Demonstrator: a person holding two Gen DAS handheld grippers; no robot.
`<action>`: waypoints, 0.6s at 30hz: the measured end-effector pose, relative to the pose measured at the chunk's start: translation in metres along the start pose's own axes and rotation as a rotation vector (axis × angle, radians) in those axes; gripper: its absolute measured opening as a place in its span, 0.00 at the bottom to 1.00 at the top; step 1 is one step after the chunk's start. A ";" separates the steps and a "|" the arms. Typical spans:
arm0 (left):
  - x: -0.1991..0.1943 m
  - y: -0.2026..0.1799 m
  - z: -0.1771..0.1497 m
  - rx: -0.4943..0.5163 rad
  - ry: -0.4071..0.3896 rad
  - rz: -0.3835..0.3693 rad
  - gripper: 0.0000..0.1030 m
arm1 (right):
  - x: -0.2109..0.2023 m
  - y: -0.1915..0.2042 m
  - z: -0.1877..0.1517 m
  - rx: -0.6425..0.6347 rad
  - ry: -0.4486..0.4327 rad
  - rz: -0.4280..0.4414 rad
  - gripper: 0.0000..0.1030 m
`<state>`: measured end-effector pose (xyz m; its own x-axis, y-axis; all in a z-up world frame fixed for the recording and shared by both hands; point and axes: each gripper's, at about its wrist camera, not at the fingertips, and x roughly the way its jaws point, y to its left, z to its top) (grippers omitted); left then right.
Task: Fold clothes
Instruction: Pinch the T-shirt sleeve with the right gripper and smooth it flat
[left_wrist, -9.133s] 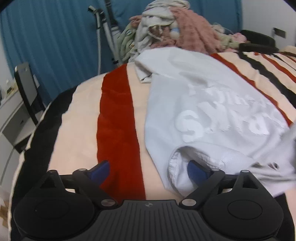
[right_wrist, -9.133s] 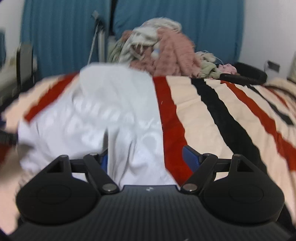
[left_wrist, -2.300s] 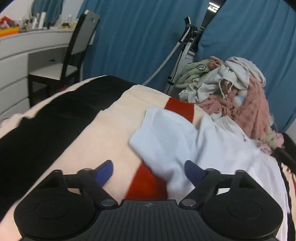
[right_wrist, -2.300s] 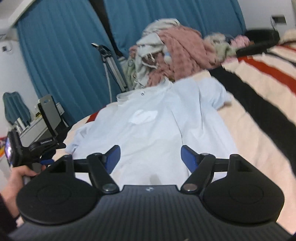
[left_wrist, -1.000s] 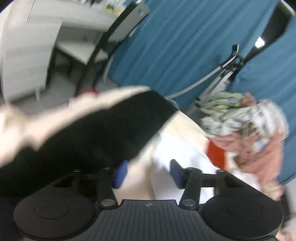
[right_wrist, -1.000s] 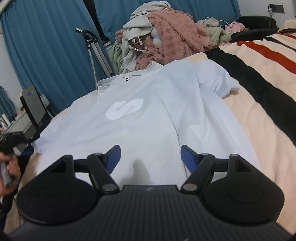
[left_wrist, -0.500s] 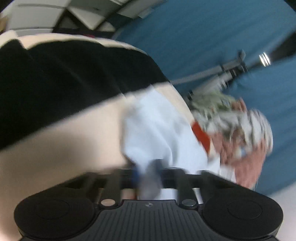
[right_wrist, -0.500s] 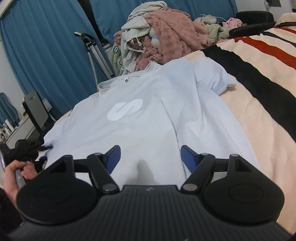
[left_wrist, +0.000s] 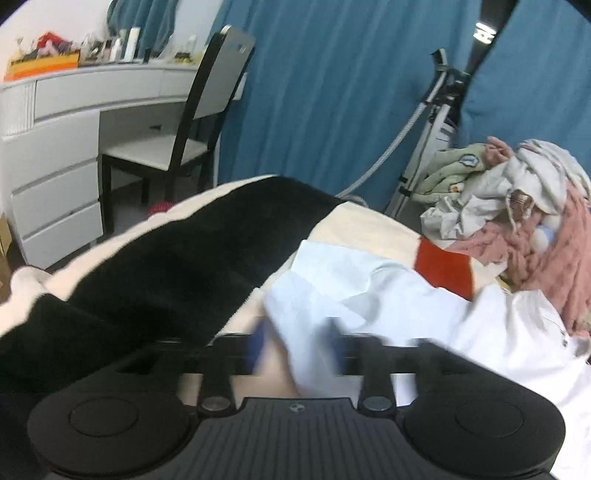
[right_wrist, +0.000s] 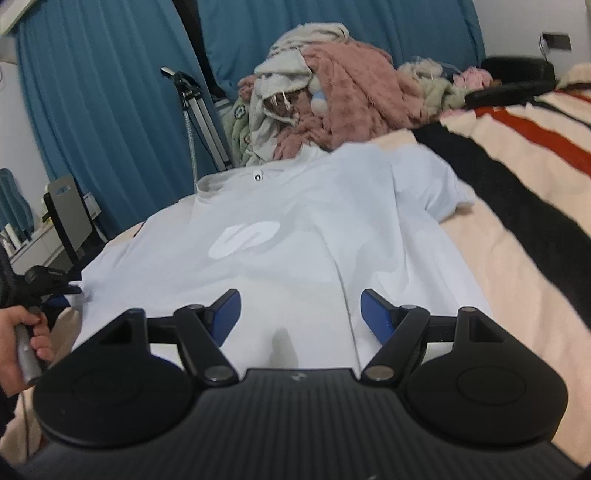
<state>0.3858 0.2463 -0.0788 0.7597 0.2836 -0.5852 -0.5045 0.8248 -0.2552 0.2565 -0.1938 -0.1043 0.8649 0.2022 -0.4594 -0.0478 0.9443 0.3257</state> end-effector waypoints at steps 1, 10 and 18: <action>-0.010 -0.004 -0.002 0.029 -0.004 -0.013 0.59 | -0.002 0.000 0.001 -0.002 -0.009 0.004 0.72; -0.161 -0.046 -0.049 0.240 -0.062 -0.084 0.84 | -0.034 0.007 0.002 -0.072 -0.089 0.020 0.72; -0.272 -0.059 -0.133 0.346 -0.116 -0.244 0.92 | -0.073 0.016 -0.010 -0.155 -0.150 0.020 0.72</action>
<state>0.1541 0.0549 -0.0069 0.8906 0.0970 -0.4443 -0.1525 0.9841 -0.0908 0.1876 -0.1906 -0.0733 0.9271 0.1913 -0.3224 -0.1320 0.9715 0.1968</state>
